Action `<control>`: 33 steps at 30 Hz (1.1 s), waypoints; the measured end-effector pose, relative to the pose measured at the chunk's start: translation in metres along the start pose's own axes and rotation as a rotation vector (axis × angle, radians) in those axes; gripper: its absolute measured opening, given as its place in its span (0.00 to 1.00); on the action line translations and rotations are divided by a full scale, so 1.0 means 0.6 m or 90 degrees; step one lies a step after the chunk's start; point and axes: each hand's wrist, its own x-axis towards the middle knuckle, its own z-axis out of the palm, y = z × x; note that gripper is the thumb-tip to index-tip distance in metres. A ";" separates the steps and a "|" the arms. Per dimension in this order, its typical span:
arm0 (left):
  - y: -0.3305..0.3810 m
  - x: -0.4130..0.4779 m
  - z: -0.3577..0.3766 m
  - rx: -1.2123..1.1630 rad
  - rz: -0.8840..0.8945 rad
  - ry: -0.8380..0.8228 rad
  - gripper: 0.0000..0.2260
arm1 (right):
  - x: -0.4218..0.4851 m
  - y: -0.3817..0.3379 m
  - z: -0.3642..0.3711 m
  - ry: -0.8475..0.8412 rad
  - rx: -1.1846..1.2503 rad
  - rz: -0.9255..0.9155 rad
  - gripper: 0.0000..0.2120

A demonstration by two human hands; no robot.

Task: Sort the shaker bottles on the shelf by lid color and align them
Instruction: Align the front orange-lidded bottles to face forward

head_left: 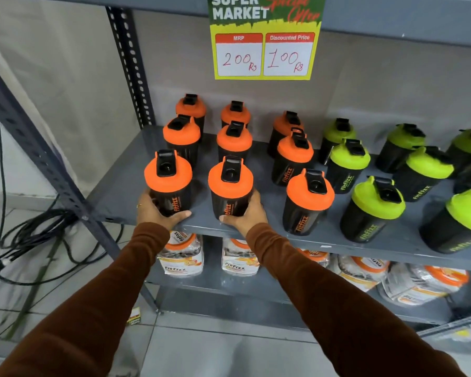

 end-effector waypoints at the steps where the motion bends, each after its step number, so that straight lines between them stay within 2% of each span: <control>1: 0.001 0.001 0.001 -0.003 -0.009 0.007 0.37 | -0.001 0.001 -0.003 -0.003 -0.018 0.001 0.42; 4: 0.000 0.001 0.000 -0.006 -0.029 -0.004 0.34 | -0.004 0.002 -0.009 -0.008 -0.045 -0.005 0.37; 12: -0.011 0.001 -0.020 -0.042 -0.027 -0.091 0.30 | -0.007 0.004 -0.010 -0.002 -0.042 -0.011 0.36; 33: -0.003 -0.013 -0.023 -0.034 -0.029 -0.085 0.28 | -0.011 0.005 -0.014 0.001 -0.058 -0.010 0.36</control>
